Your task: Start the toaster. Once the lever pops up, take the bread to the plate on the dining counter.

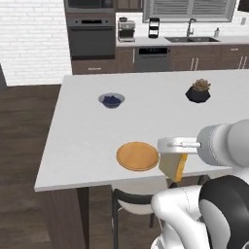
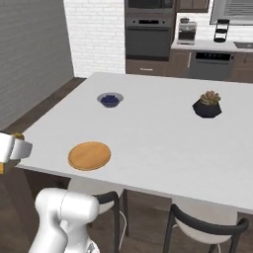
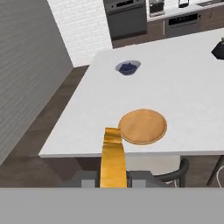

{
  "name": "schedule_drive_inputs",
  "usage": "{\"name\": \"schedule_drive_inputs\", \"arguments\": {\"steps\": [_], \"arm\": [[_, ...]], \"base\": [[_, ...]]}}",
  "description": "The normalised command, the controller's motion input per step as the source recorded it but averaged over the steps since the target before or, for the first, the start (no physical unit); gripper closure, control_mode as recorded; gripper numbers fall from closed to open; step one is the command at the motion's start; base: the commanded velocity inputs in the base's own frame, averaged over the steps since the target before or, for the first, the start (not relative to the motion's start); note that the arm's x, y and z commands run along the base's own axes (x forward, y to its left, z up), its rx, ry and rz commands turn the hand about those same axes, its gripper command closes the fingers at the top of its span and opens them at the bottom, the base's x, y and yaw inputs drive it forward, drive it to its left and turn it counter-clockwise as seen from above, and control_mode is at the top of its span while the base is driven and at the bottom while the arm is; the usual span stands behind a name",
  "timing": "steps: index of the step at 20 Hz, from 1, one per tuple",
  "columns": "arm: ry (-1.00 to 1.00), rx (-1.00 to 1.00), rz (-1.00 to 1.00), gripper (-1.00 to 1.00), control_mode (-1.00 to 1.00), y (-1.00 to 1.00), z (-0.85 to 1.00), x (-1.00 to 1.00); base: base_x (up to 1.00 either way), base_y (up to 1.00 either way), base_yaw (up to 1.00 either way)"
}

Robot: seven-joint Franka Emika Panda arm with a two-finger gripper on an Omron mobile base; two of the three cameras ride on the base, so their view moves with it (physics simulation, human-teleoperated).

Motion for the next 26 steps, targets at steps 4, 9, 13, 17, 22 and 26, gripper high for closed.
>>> {"name": "schedule_drive_inputs", "arguments": {"steps": [4, 9, 13, 17, 22, 26], "arm": [[0.0, 0.0, 0.0, 1.0, 1.0, 0.0, 0.0, 0.0], [0.0, 0.0, 0.0, 1.0, 1.0, 0.0, 0.0, 0.0], [0.0, 0.0, 0.0, 1.0, 1.0, 0.0, 0.0, 0.0], [0.02, 0.22, 0.23, 1.0, -1.0, -0.48, -0.02, 0.95], [0.01, 0.24, 0.3, 1.0, -1.0, -0.41, -0.07, 1.0], [0.09, 0.12, 0.07, 1.0, -1.0, -0.04, -0.24, 0.76]], "base": [[0.82, 0.01, -0.14], [0.53, 0.02, -0.25], [0.61, 0.0, -0.18], [0.0, 0.0, 0.0], [0.0, 0.0, 0.0], [0.0, 0.0, 0.0]]}}
